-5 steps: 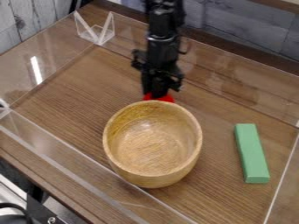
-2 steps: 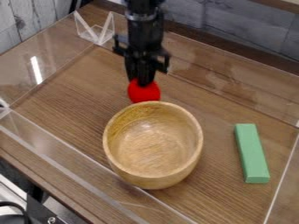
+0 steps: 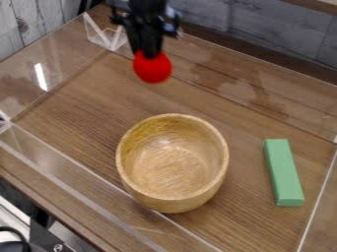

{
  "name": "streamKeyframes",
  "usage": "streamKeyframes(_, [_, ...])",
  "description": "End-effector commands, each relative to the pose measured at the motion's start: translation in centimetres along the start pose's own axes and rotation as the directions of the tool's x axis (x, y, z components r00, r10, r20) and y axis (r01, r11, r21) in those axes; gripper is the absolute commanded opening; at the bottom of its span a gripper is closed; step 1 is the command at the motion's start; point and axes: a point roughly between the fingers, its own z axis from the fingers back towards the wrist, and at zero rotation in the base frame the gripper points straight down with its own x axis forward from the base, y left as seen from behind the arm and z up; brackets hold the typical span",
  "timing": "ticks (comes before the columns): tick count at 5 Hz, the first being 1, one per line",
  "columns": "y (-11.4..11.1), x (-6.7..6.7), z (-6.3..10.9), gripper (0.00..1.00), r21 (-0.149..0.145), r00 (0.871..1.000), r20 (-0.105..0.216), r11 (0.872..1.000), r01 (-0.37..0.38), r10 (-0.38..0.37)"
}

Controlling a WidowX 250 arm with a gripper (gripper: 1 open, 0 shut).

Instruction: Move the red fruit to the left

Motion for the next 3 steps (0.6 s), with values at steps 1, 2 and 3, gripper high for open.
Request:
streamKeyframes(1, [2.3,1.1,3.0,0.0,0.034,0.996,0.084,0.999,0.019,-0.022])
streamKeyframes(2, [2.4,2.4,0.3,0.0,0.041,0.997,0.075,0.999,0.019,-0.022])
streamKeyframes(3, [2.3,3.7,-1.9,1.0,0.042,0.998,0.067,0.999,0.016,-0.019])
